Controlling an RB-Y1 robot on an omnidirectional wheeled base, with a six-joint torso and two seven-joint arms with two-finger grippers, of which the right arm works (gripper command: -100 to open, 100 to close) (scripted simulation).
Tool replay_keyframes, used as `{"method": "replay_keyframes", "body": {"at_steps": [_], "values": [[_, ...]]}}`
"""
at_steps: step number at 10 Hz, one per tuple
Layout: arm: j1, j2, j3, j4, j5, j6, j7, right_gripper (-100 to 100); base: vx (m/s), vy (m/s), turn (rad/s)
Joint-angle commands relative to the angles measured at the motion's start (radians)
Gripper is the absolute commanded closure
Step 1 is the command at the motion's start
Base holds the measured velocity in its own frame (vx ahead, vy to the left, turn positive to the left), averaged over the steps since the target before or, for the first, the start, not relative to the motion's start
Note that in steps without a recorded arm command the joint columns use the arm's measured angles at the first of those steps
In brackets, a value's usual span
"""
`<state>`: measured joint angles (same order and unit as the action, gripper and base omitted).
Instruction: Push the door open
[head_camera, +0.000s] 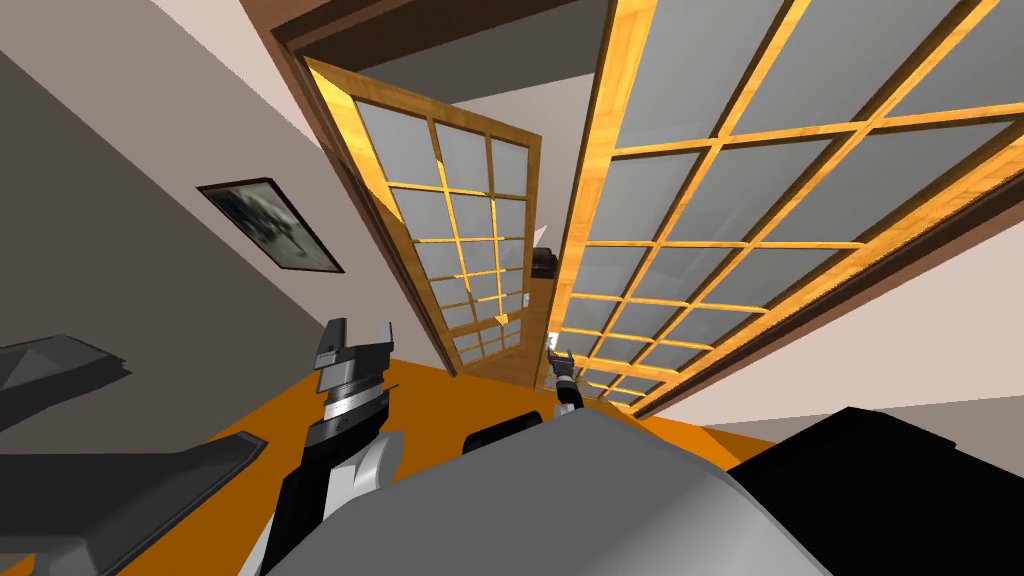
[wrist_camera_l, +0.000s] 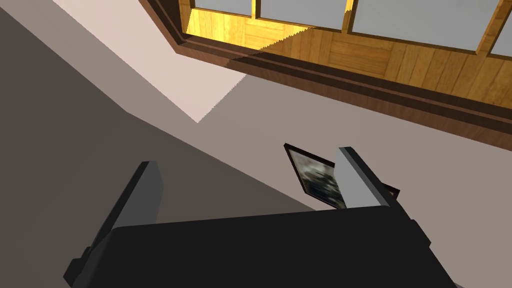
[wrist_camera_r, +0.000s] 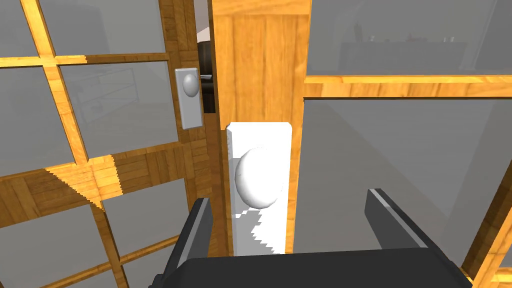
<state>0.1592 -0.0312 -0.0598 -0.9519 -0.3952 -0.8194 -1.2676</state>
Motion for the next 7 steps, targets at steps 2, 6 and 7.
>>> {"method": "replay_keyframes", "body": {"at_steps": [2,6,7], "values": [[-0.001,0.010,-0.004,0.013,-0.002,-0.010,-0.005,-100,0.192,-0.065,0.025],[-0.003,0.017,-0.005,0.014,-0.003,-0.009,-0.004,100,0.057,-0.022,0.016],[-0.003,0.017,-0.005,0.014,-0.003,-0.009,-0.004,100,-0.019,0.009,-0.005]]}}
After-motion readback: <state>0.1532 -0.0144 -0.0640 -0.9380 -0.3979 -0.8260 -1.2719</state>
